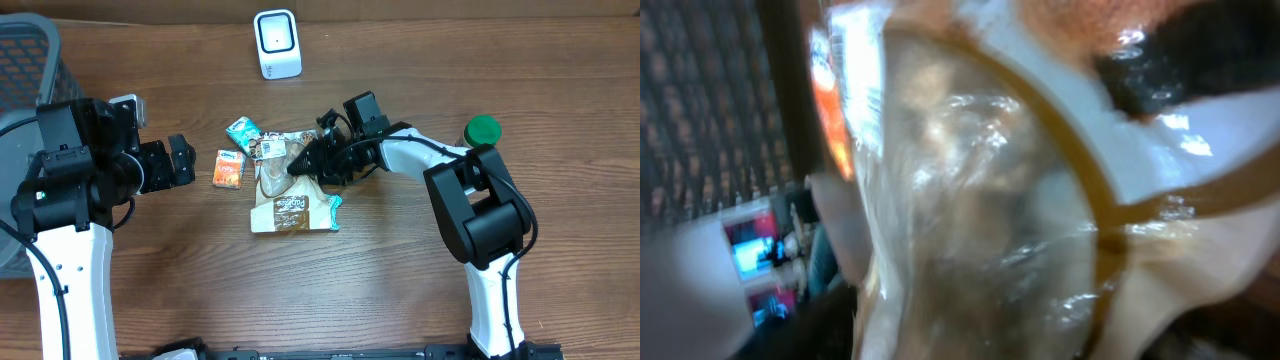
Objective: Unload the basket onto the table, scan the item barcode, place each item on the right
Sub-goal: 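Reach the right gripper to the Pantree bag and grasp it, then lift the Pantree bag and present it to the scanner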
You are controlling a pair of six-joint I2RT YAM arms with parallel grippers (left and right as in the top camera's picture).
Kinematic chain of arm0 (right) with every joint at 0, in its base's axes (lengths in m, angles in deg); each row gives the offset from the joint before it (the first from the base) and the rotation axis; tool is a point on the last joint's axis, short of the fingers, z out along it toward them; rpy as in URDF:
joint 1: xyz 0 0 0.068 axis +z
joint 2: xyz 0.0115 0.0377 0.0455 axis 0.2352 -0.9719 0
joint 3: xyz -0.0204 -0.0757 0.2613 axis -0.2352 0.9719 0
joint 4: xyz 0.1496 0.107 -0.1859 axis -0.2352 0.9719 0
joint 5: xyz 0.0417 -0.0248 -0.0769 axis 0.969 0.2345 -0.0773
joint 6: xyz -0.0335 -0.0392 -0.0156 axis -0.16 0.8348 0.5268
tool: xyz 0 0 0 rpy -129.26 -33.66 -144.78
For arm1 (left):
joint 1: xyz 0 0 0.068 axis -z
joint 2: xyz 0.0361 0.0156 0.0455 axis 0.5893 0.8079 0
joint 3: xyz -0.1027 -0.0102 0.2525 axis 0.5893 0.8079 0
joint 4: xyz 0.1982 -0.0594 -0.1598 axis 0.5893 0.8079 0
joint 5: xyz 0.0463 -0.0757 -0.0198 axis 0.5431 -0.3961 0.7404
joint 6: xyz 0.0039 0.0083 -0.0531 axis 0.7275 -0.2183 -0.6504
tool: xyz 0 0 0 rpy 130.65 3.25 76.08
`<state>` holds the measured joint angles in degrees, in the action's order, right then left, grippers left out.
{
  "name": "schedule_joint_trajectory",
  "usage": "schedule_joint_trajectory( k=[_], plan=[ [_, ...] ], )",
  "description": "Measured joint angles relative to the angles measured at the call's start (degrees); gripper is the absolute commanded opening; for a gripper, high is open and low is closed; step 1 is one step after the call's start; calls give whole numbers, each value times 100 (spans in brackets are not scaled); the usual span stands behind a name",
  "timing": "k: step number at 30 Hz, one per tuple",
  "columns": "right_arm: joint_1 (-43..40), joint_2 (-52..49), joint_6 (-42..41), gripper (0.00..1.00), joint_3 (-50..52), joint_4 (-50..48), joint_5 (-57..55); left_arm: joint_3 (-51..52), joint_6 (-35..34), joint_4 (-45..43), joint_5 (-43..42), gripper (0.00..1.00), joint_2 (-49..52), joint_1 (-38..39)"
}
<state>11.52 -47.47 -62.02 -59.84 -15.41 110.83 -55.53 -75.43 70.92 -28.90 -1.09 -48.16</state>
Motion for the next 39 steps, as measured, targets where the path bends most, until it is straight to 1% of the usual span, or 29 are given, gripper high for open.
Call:
schedule_joint_trajectory(
  k=[2,4,5,7,10,13,18,21,23,25,29,32,34,39],
  plan=[
    [0,-37,-13,34,15,22,66,0,0,0,0,99,0,0],
    [0,-70,-20,22,20,35,103,0,0,-2,0,100,0,0],
    [0,-76,-7,18,22,33,122,0,0,-2,0,100,0,0],
    [-2,-79,35,12,24,15,149,0,0,0,0,100,0,0],
    [-28,-79,55,6,20,-20,179,0,0,-2,0,100,0,0],
    [-109,-76,92,4,-7,28,210,0,0,-2,0,100,4,0],
    [-304,136,398,4,-42,391,175,0,0,-2,0,100,4,0],
    [-365,643,673,4,-44,629,48,0,0,-2,0,100,4,0],
    [-367,1099,855,4,-48,787,-81,0,0,0,2,99,4,0],
    [-367,1786,1084,4,-74,962,-267,0,0,-2,0,100,4,0],
    [-367,2765,1322,4,-179,1147,-638,0,0,-2,0,100,4,0],
    [-367,3331,1484,4,-201,1268,-879,0,0,-2,0,100,4,0],
    [-367,3609,1589,4,-201,1360,-1003,0,0,-2,0,99,4,0],
    [-367,3880,1692,4,-201,1510,-1154,0,0,-2,0,100,4,0]
  ],
)
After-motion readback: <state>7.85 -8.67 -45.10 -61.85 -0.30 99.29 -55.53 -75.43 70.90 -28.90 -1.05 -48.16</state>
